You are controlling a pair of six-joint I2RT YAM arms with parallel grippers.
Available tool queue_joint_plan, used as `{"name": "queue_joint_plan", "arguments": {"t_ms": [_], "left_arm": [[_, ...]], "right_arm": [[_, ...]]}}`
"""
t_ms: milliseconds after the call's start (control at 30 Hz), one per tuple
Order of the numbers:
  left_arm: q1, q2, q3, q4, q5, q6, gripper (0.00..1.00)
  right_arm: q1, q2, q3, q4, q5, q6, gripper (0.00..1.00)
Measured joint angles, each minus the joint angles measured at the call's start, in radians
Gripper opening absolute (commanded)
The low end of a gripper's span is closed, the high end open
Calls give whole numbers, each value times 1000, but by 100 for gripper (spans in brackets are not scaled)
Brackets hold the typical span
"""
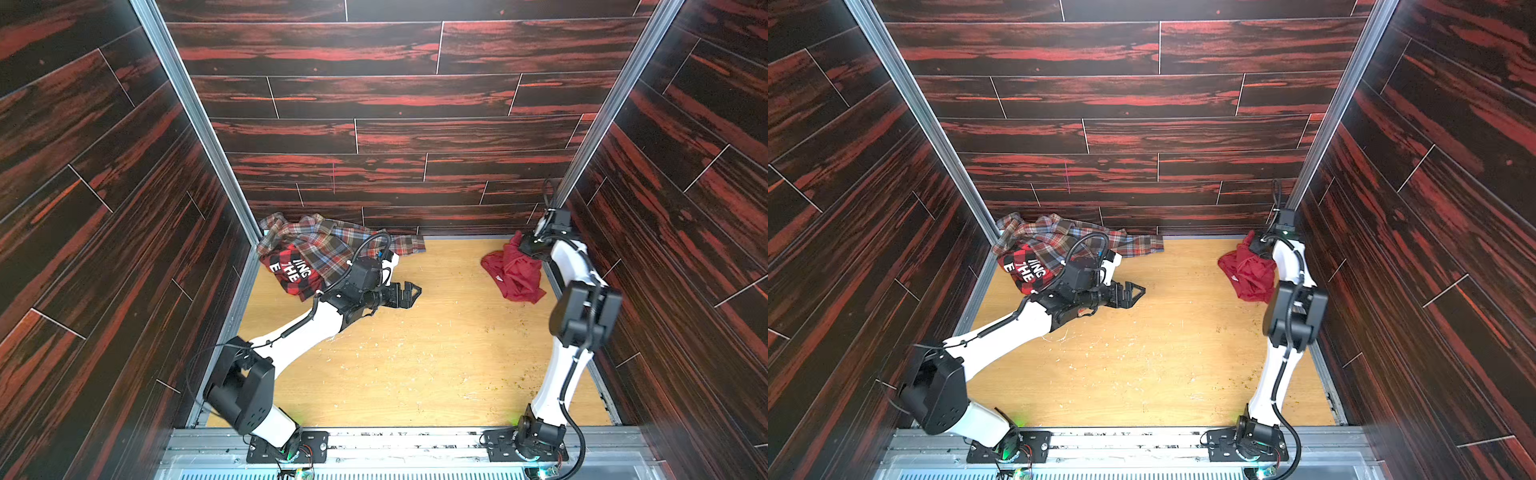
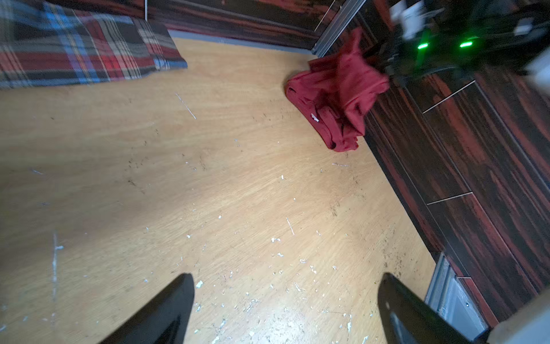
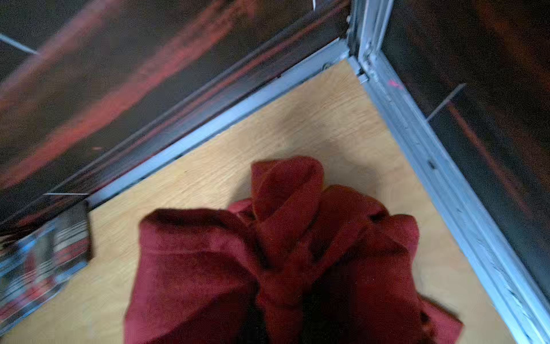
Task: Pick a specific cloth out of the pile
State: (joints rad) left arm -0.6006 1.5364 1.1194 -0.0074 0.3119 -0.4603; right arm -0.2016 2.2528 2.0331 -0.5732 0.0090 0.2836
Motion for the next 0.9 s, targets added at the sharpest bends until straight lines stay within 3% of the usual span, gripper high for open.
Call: {"name": "queue_joint_plan", "arguments": {"t_ms": [133,267,367,400,433,667,900], "left_arm": [[0,-20,-5,0,-9,7,99],[0,-22,-10,-1,-12,19,99],[0,-25,-14,-12,-21,39,99],[0,-26,-13,-22,-25,51,99],[0,-25,-6,-35,-26,61,99],[0,-5,112,-94,-30,139,99],[1,-3,102,-89,-36,173,99]], "right_arm": [[5,98,87,-59,6,-3,1],[8,117,86,-80,3,0,47],[13,117,87,-84,0,14,69],[15,117,87,-84,-2,18,81],[17,117,85,-85,0,20,86],[23,115,40,-68,10,8,91],[23,91,40,-87,2,17,99]]}}
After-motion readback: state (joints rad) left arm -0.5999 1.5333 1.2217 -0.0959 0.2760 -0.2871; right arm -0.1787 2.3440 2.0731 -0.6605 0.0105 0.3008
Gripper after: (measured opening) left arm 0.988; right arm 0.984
